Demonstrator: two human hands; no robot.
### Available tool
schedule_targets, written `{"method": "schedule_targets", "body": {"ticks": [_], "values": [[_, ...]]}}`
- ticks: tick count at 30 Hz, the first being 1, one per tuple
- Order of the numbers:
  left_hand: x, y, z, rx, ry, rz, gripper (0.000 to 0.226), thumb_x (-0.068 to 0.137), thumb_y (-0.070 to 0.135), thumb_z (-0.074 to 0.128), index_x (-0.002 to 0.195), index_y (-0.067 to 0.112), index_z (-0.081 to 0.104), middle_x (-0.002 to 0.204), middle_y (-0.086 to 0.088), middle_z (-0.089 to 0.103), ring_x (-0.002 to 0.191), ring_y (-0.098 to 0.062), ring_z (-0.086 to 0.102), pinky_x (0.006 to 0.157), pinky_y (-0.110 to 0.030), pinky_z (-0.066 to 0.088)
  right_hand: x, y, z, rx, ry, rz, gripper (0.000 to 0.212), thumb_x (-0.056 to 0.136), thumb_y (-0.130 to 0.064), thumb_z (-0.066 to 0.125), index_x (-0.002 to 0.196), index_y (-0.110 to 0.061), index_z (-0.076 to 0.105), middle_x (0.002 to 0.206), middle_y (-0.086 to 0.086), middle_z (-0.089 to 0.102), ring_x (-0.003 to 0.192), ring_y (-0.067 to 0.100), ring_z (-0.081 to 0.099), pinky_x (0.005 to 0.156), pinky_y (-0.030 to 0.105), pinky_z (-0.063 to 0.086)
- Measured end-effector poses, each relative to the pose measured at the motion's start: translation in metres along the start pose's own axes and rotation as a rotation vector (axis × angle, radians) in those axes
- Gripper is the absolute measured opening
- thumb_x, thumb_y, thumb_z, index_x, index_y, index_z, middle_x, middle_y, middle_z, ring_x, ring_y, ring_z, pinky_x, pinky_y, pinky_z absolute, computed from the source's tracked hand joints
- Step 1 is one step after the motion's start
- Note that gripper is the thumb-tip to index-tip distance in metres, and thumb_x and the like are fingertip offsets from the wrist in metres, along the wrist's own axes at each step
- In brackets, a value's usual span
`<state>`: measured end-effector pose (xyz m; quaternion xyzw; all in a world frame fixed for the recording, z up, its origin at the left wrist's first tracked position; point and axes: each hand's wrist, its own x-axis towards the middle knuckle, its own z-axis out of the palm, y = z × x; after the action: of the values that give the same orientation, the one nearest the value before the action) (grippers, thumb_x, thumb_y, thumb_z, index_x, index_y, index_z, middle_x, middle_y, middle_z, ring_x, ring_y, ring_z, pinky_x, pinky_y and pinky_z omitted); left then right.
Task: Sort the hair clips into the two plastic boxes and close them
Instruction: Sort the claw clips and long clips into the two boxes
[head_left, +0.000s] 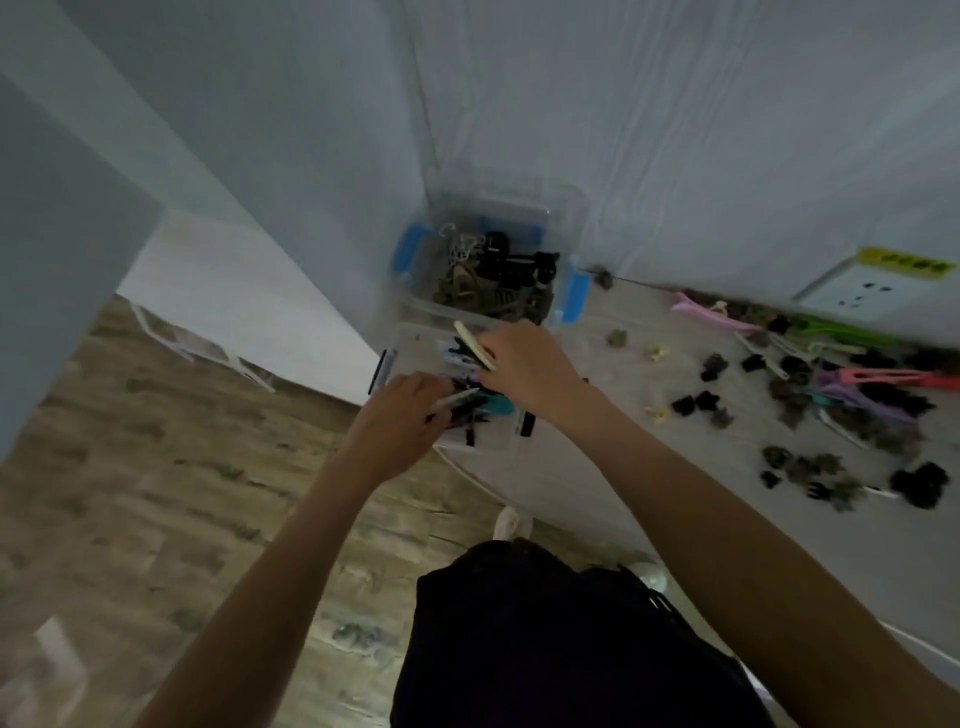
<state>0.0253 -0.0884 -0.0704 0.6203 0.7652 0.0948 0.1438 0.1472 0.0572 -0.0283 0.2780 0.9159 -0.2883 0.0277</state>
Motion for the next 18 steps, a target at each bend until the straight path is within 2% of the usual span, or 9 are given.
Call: {"method": "schedule_targets", "body": {"ticks": [2, 4, 6, 9, 12, 14, 16, 18], "values": [[-0.009, -0.002, -0.001, -0.061, 0.17, 0.008, 0.036, 0.089, 0.034, 0.038, 0.096, 0.012, 0.065, 0.093, -0.008, 0.068, 0.08, -0.028, 0.063, 0.068, -0.035, 0.052, 0.015, -0.011, 0.015, -0.179, -0.031, 0.013, 0.016, 0.089, -0.011, 0.056, 0.102, -0.005, 0.062, 0.096, 0.013, 0.065, 0.09, 0.029, 0.062, 0.068, 0.031, 0.041], [-0.017, 0.001, -0.002, -0.157, 0.342, -0.04, 0.036, 0.094, 0.034, 0.038, 0.084, 0.01, 0.064, 0.079, -0.007, 0.068, 0.068, -0.026, 0.062, 0.058, -0.033, 0.049, 0.026, -0.015, 0.026, -0.236, -0.056, 0.043, 0.021, 0.089, -0.016, 0.056, 0.107, -0.006, 0.061, 0.103, 0.014, 0.064, 0.098, 0.032, 0.061, 0.077, 0.036, 0.048], [-0.019, 0.004, -0.001, -0.238, 0.46, -0.074, 0.041, 0.098, 0.035, 0.035, 0.083, 0.009, 0.063, 0.077, -0.005, 0.067, 0.066, -0.023, 0.061, 0.055, -0.034, 0.05, 0.027, -0.017, 0.032, -0.222, -0.048, 0.021, 0.03, 0.086, -0.027, 0.062, 0.109, -0.007, 0.059, 0.107, 0.015, 0.063, 0.1, 0.033, 0.06, 0.081, 0.042, 0.052], [-0.009, 0.014, -0.004, -0.33, 0.526, -0.083, 0.037, 0.098, 0.036, 0.035, 0.088, 0.011, 0.061, 0.078, -0.004, 0.068, 0.068, -0.022, 0.061, 0.057, -0.035, 0.05, 0.004, -0.007, 0.033, -0.1, 0.197, -0.1, 0.033, 0.077, -0.024, 0.07, 0.104, -0.006, 0.064, 0.103, 0.016, 0.067, 0.096, 0.032, 0.063, 0.077, 0.039, 0.052], [0.018, 0.037, -0.01, -0.385, 0.533, 0.009, 0.033, 0.095, 0.032, 0.041, 0.09, 0.008, 0.064, 0.08, -0.006, 0.069, 0.069, -0.02, 0.061, 0.066, -0.027, 0.046, -0.041, 0.018, 0.029, -0.011, 0.512, -0.082, 0.026, 0.078, -0.026, 0.068, 0.099, -0.01, 0.068, 0.095, 0.008, 0.07, 0.088, 0.024, 0.063, 0.072, 0.031, 0.052], [0.042, 0.062, -0.011, -0.4, 0.486, 0.122, 0.027, 0.092, 0.027, 0.045, 0.093, 0.009, 0.065, 0.084, -0.005, 0.069, 0.075, -0.014, 0.059, 0.07, -0.021, 0.043, -0.075, 0.045, 0.02, -0.004, 0.645, 0.041, 0.022, 0.083, -0.03, 0.062, 0.097, -0.014, 0.068, 0.09, 0.003, 0.07, 0.086, 0.017, 0.059, 0.073, 0.024, 0.046], [0.067, 0.09, -0.01, -0.401, 0.325, 0.207, 0.028, 0.09, 0.029, 0.045, 0.103, 0.012, 0.063, 0.093, -0.002, 0.068, 0.086, -0.013, 0.058, 0.076, -0.024, 0.046, -0.107, 0.079, 0.012, -0.028, 0.705, 0.196, 0.021, 0.085, -0.027, 0.059, 0.097, -0.013, 0.068, 0.09, 0.004, 0.07, 0.087, 0.018, 0.057, 0.075, 0.027, 0.046], [0.095, 0.117, -0.003, -0.377, 0.146, 0.29, 0.03, 0.087, 0.027, 0.048, 0.112, 0.013, 0.059, 0.105, -0.003, 0.065, 0.097, -0.02, 0.057, 0.082, -0.031, 0.046, -0.134, 0.116, 0.001, -0.046, 0.679, 0.344, 0.022, 0.083, -0.021, 0.059, 0.099, -0.009, 0.068, 0.093, 0.011, 0.068, 0.089, 0.03, 0.059, 0.079, 0.036, 0.049]]}}
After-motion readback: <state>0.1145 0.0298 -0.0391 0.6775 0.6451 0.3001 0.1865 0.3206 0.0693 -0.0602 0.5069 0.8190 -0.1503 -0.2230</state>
